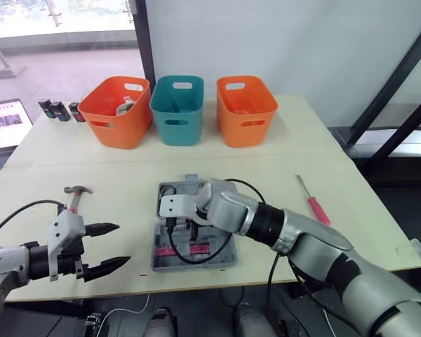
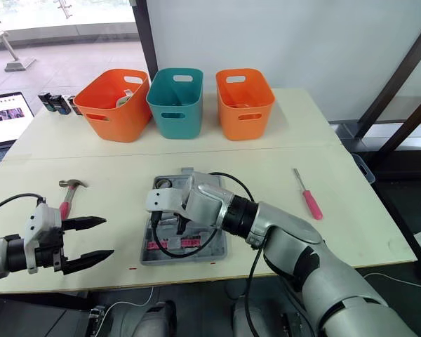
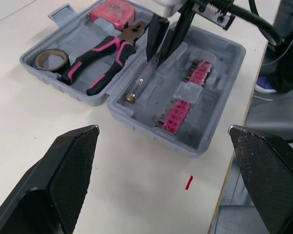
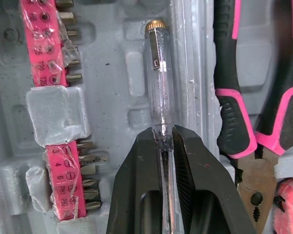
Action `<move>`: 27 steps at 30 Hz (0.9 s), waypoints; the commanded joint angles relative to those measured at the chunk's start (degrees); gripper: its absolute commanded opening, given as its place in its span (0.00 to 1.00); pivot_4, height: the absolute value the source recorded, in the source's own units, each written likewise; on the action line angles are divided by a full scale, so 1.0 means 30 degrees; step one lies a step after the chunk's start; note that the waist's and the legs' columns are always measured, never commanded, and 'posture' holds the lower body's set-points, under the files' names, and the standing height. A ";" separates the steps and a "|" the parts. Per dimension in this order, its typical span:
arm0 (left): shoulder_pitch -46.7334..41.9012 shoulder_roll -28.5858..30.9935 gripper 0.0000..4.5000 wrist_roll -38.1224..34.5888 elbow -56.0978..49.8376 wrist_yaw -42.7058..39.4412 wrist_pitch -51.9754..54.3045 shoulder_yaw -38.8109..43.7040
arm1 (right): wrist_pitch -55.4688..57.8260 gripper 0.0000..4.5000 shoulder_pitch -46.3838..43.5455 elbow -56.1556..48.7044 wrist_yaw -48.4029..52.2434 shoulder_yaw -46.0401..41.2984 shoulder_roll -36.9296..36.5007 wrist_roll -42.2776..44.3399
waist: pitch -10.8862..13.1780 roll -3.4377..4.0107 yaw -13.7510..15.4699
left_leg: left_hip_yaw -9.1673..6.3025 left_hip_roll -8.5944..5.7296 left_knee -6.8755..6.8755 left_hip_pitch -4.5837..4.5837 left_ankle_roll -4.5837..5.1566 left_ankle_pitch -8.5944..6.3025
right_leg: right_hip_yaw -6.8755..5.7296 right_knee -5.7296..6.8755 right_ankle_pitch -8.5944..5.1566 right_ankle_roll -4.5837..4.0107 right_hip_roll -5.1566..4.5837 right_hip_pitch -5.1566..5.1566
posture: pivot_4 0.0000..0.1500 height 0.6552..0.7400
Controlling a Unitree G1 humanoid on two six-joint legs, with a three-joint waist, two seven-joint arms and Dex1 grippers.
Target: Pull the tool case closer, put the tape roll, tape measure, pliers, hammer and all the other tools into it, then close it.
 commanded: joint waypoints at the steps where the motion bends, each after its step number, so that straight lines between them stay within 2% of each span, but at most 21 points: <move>1: -0.0056 -0.0038 1.00 -0.0235 -0.0481 0.0069 0.0016 0.0258 | -0.0515 0.01 0.0084 -0.0139 -0.0112 -0.0632 0.0562 -0.0342 | 0.0000 0.0000 -0.0001 | 0.0001 0.0000 0.0000 0.0000 0.0000 0.0000 | 0.0000 0.0000 0.0000 0.0001 0.0001 0.0000 | 1.00 1.00; 15: -0.0148 -0.0058 1.00 -0.0294 -0.0498 0.0115 0.0091 0.0105 | -0.0192 0.01 0.0216 -0.1577 0.0367 -0.1391 0.0698 -0.0487 | 0.0001 0.0001 0.0033 | -0.0004 0.0001 0.0000 0.0000 0.0000 0.0000 | -0.0001 0.0005 0.0000 0.0004 0.0004 0.0000 | 1.00 1.00; 27: -0.0390 -0.0047 1.00 -0.0300 -0.0458 0.0113 0.0279 0.0030 | -0.0187 0.01 0.0279 -0.0938 0.0190 -0.1496 0.0984 -0.0748 | -0.0002 -0.0006 0.0032 | -0.0004 0.0001 0.0010 -0.0001 0.0000 0.0000 | -0.0002 0.0004 0.0000 0.0003 0.0003 0.0006 | 1.00 1.00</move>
